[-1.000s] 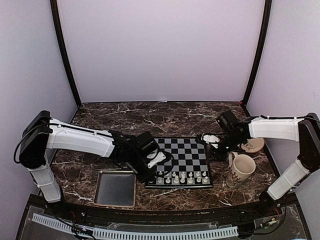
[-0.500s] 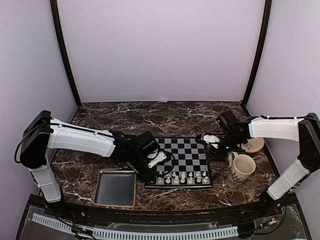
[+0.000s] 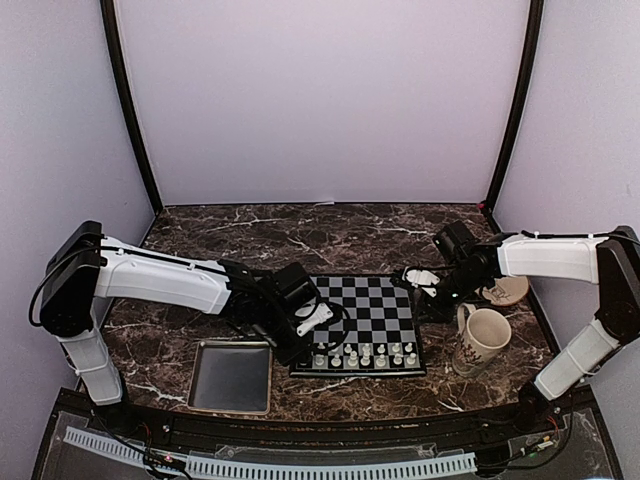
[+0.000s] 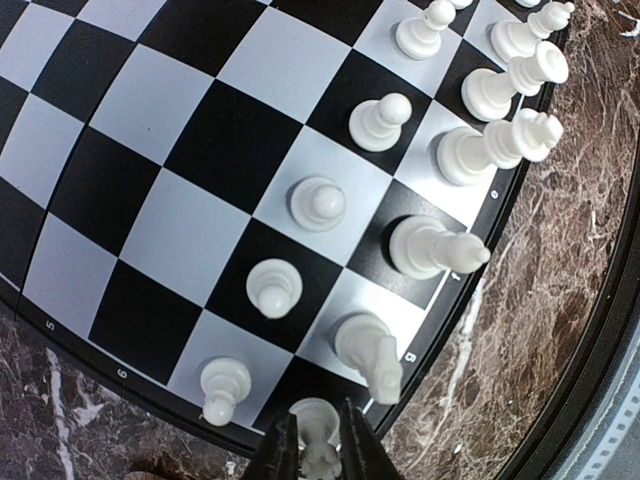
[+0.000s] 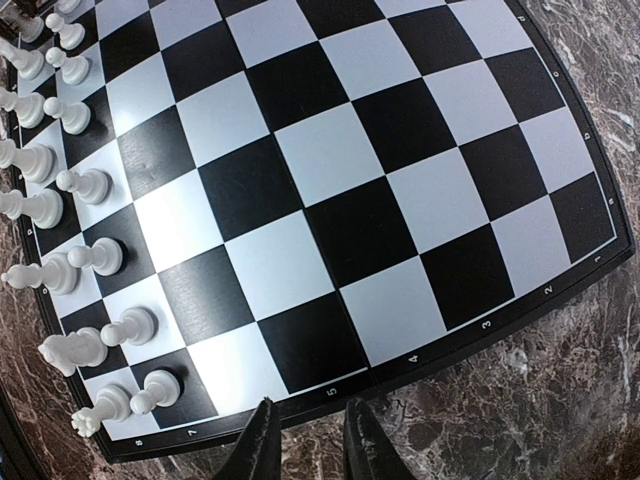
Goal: Set up the chess pieces on the board
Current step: Place the rook at a1, then reset both arms
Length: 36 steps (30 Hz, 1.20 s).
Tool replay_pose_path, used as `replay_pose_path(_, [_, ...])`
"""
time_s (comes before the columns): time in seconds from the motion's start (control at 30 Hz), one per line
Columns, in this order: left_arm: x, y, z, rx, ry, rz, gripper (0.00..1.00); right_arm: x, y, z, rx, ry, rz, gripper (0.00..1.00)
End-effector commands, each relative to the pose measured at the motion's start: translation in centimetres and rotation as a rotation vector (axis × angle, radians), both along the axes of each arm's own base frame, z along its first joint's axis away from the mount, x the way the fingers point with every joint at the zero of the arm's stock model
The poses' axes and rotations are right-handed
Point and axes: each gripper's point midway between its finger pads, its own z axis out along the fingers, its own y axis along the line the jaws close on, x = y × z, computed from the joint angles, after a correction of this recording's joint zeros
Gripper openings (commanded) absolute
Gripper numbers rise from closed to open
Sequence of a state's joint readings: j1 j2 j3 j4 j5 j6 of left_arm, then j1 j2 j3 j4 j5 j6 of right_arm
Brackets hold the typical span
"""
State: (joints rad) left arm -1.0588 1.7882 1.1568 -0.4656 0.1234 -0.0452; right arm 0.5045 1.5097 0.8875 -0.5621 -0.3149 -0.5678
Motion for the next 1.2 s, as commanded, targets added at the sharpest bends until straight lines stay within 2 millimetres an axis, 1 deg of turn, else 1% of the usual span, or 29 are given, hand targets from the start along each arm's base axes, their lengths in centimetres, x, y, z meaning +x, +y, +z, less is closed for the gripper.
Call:
replay_pose_path(0.0, [-0.2, -0.4, 1.2, -0.019, -0.005, -0.010, 0.18, 0.4, -0.1, 0.7, 0.013, -0.033, -0.007, 0.24])
replay_pose_path(0.1, [-0.2, -0.4, 1.2, -0.021, -0.004, -0.011, 0.18, 0.4, -0.2, 0.7, 0.012, -0.033, -0.008, 0.24])
replay_pose_path(0.33, [-0.1, -0.4, 1.6, -0.027, -0.015, -0.008, 0.29, 0.3, -0.2, 0.7, 0.012, -0.033, -0.007, 0.24])
replay_pose_path(0.47, [-0.1, -0.2, 2.4, -0.029, -0.023, -0.003, 0.30, 0.4, -0.2, 0.7, 0.014, -0.034, -0.008, 0.24])
replay_pose_path(0.53, [-0.1, -0.1, 3.3, -0.037, -0.027, 0.002, 0.30, 0.3, -0.2, 0.7, 0.015, -0.030, -0.008, 0.24])
replay_pose_path(0.6, [-0.2, 0.0, 4.7, -0.053, -0.035, 0.007, 0.30, 0.4, -0.1, 0.7, 0.017, -0.030, -0.009, 0.24])
replay_pose_path(0.7, [-0.2, 0.3, 7.2, -0.076, -0.060, 0.007, 0.30, 0.6, -0.1, 1.6, 0.034, -0.036, -0.014, 0.23])
replay_pose_path(0.77, [0.3, 0.4, 8.8, -0.096, -0.103, 0.009, 0.30, 1.0, 0.0, 2.9, 0.061, -0.043, -0.020, 0.23])
replay_pose_path(0.83, [1.2, 0.7, 10.3, -0.104, -0.166, 0.023, 0.31, 1.5, 0.0, 4.6, 0.093, -0.056, -0.023, 0.23])
replay_pose_path(0.9, [2.6, 0.9, 11.7, -0.099, -0.242, 0.049, 0.31, 1.9, 0.0, 6.6, 0.115, -0.081, -0.022, 0.23])
replay_pose_path(0.97, [4.4, 1.4, 13.0, -0.086, -0.315, 0.083, 0.31, 2.6, -0.3, 8.8, 0.127, -0.118, -0.038, 0.23])
replay_pose_path(1.03, [6.6, 1.8, 14.6, -0.084, -0.377, 0.126, 0.32, 3.4, -0.7, 11.3, 0.153, -0.165, -0.060, 0.23])
replay_pose_path(1.1, [8.7, 2.1, 16.4, -0.103, -0.430, 0.181, 0.34, 4.3, -1.1, 14.6, 0.193, -0.227, -0.095, 0.24])
replay_pose_path(1.17, [10.5, 2.4, 18.1, -0.140, -0.467, 0.222, 0.37, 5.0, -1.7, 17.4, 0.233, -0.279, -0.140, 0.24])
